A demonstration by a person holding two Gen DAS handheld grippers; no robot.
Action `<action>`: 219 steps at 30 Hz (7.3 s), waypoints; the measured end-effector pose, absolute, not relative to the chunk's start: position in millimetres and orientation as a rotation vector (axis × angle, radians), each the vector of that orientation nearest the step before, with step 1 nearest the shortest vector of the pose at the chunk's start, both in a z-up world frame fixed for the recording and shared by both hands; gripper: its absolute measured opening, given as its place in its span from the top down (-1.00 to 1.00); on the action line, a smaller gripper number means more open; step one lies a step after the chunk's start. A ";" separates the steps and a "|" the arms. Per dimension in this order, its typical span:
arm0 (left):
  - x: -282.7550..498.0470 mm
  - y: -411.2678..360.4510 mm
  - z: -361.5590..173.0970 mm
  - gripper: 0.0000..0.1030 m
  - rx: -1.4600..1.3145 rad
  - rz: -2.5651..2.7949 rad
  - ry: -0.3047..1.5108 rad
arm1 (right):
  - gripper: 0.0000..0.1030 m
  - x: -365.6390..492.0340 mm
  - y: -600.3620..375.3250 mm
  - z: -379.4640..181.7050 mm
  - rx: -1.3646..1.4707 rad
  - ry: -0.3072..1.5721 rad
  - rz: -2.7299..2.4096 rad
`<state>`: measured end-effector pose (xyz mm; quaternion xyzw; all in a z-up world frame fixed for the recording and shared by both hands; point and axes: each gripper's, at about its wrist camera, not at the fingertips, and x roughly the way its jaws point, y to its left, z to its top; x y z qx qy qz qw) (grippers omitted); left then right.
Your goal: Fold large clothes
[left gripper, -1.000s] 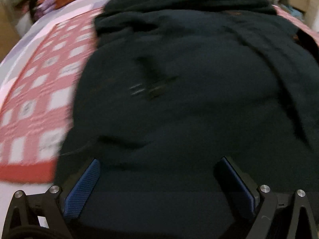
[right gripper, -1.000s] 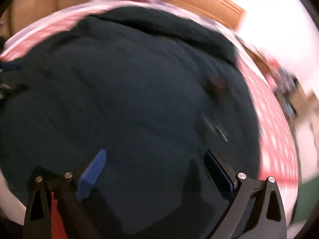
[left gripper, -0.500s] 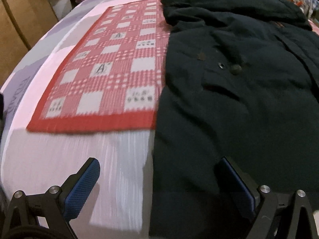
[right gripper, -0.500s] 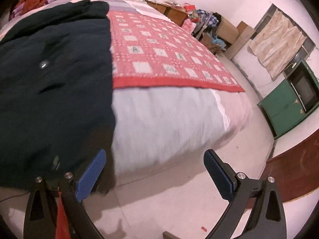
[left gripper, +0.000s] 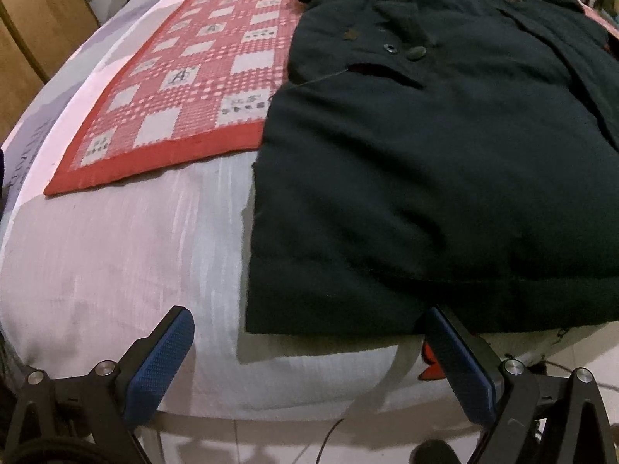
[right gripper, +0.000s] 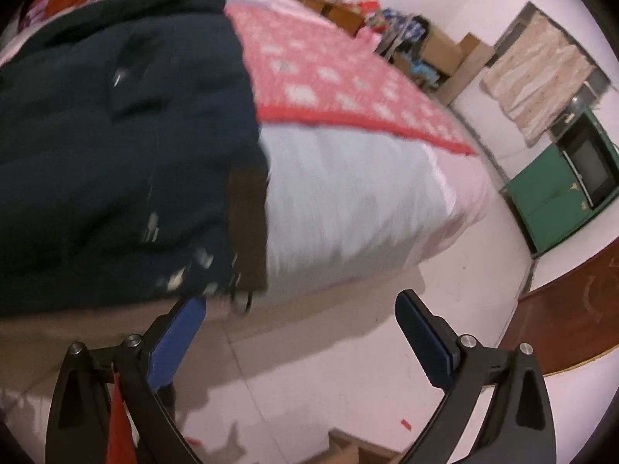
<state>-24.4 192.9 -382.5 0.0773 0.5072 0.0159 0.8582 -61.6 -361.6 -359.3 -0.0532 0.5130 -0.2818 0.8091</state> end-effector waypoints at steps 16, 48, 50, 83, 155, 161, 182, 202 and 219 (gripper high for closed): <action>-35.1 198.2 -385.2 -0.93 0.214 0.048 1.060 | -0.95 -25.6 -371.7 -311.8 -0.040 0.943 -0.602; 28.6 190.7 -383.3 -0.66 0.208 0.082 0.979 | -0.86 -33.7 -376.9 -368.2 -0.003 1.068 -0.560; 33.7 187.3 -382.8 -0.66 0.228 0.073 0.972 | -0.77 -25.6 -365.8 -374.2 -0.064 1.080 -0.515; -18.5 202.6 -288.4 0.76 0.110 -0.109 0.916 | 0.70 -39.3 -391.1 -283.6 0.171 0.952 -0.419; 491.6 186.8 -277.7 -0.52 0.109 -0.150 1.178 | -0.15 478.2 -483.1 -283.1 -0.034 1.247 -0.204; 498.3 208.3 -222.7 -0.62 -0.066 -0.162 1.055 | -0.52 471.2 -474.8 -241.5 -0.130 1.209 -0.193; 275.7 35.2 -257.6 -0.64 0.057 -0.419 0.924 | -0.64 335.5 -366.7 -209.5 -0.150 0.948 -0.055; 403.9 17.9 -333.3 -1.00 0.111 -0.233 0.894 | -1.00 444.4 -325.0 -351.8 -0.164 1.073 -0.097; 490.6 123.6 -352.8 -1.00 0.066 0.028 0.988 | -0.99 497.5 -465.1 -360.3 0.046 1.124 -0.339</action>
